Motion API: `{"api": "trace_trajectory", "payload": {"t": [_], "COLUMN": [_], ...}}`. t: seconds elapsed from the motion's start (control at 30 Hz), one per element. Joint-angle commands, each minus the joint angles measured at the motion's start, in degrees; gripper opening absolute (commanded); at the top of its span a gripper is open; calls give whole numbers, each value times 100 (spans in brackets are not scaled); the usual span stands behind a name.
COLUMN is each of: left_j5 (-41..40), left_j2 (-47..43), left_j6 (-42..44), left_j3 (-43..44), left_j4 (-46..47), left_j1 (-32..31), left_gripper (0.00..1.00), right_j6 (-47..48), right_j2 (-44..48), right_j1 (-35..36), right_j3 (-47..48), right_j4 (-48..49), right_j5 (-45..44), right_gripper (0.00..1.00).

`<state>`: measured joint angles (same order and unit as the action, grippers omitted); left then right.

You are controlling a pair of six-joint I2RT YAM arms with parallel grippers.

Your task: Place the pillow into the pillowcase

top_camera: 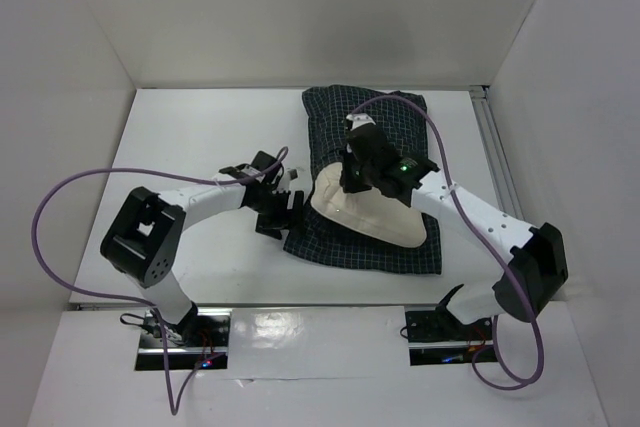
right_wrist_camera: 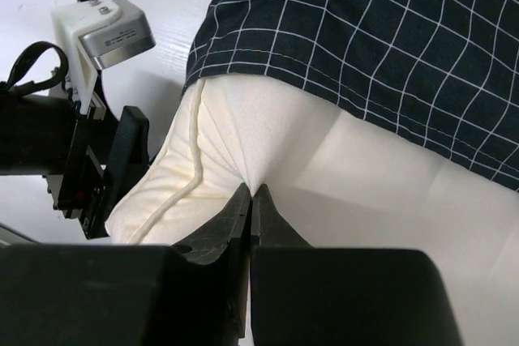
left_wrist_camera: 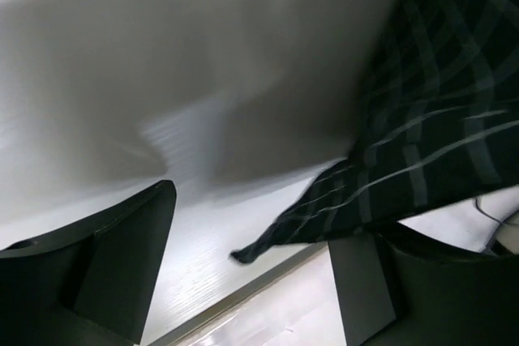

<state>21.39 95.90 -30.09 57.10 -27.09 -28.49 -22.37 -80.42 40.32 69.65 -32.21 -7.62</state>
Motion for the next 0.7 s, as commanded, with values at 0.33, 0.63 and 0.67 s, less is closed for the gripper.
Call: {"api": "trace_trajectory", "payload": {"t": [0.33, 0.63, 0.67], "left_j5": [2044, 2914, 2915], "left_j2": [25, -1511, -1704], "left_j6": [-744, -1551, -1623], "left_j3": [-94, 125, 126], "left_j4": [1716, 2138, 2138], "left_j1": [-139, 98, 194], "left_gripper": [0, 0, 0], "right_j6": [101, 1215, 1296], "right_j2": [-17, -1027, -1115], "right_j1": [-94, -314, -314], "right_j3": [-92, 2164, 2637], "right_j4": [267, -118, -215], "right_j5": [244, -495, -286], "right_gripper": [0, 0, 0]}}
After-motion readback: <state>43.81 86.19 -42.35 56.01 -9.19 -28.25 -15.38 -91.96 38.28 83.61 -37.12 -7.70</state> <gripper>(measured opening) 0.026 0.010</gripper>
